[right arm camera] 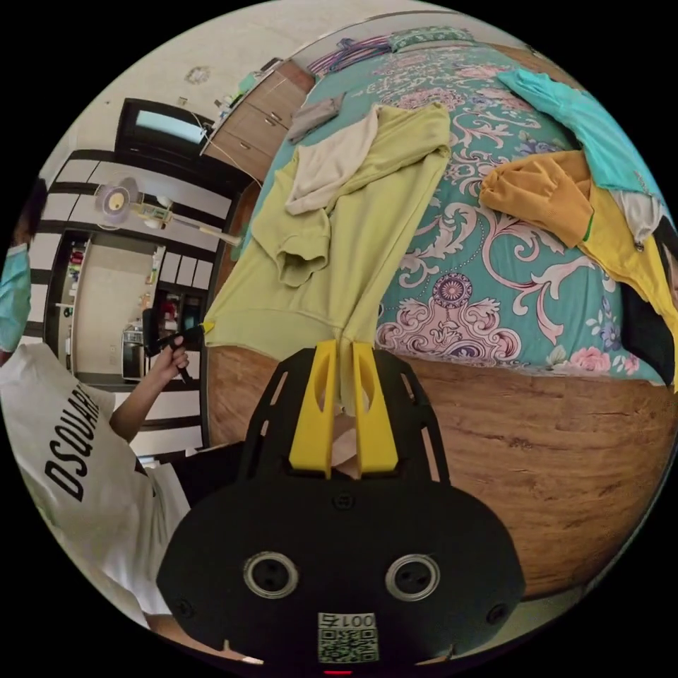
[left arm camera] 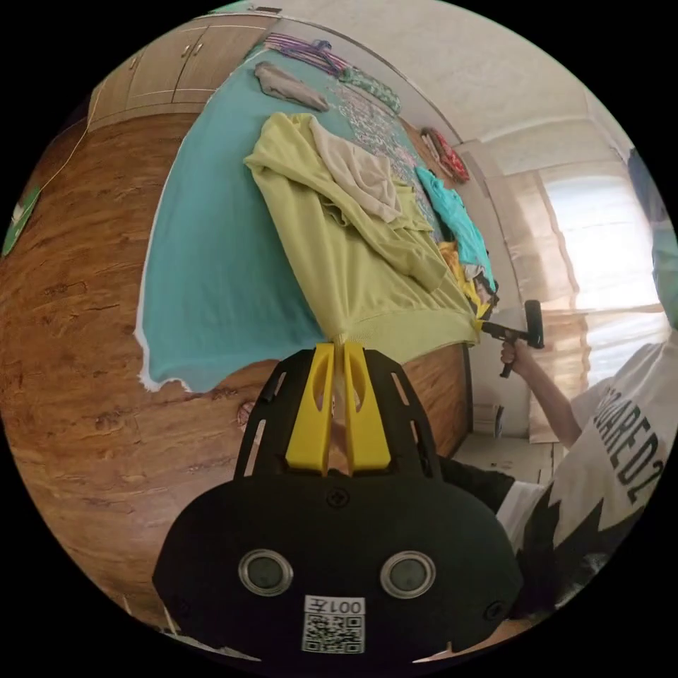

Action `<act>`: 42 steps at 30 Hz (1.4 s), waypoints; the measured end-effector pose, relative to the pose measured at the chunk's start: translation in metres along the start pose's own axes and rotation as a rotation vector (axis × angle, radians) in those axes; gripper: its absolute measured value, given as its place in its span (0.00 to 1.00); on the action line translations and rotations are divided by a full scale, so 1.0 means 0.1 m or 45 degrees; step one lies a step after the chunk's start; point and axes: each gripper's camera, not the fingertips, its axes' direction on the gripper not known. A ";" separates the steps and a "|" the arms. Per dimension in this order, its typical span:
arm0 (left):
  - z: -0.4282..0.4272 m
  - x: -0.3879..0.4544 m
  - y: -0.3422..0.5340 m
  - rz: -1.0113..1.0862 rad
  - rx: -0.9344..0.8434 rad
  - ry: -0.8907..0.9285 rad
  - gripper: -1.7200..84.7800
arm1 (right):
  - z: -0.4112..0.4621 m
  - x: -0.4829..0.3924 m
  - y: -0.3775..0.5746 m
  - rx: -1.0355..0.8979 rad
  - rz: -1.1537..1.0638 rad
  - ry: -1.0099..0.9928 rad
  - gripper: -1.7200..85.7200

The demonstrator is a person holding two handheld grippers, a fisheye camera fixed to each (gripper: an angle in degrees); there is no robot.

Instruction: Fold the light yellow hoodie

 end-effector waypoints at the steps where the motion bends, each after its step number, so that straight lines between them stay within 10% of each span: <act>1: -0.04 0.00 0.04 0.011 -0.050 -0.019 0.01 | -0.07 -0.07 0.03 -0.066 -0.038 0.020 0.05; 30: -0.64 0.04 0.67 -0.313 -0.295 0.065 0.00 | -0.89 0.39 0.75 -0.289 0.269 -0.224 0.03; 42: -1.26 0.92 -2.28 0.318 -0.211 -0.366 0.01 | -1.68 0.59 -2.35 0.257 -0.154 -0.284 0.03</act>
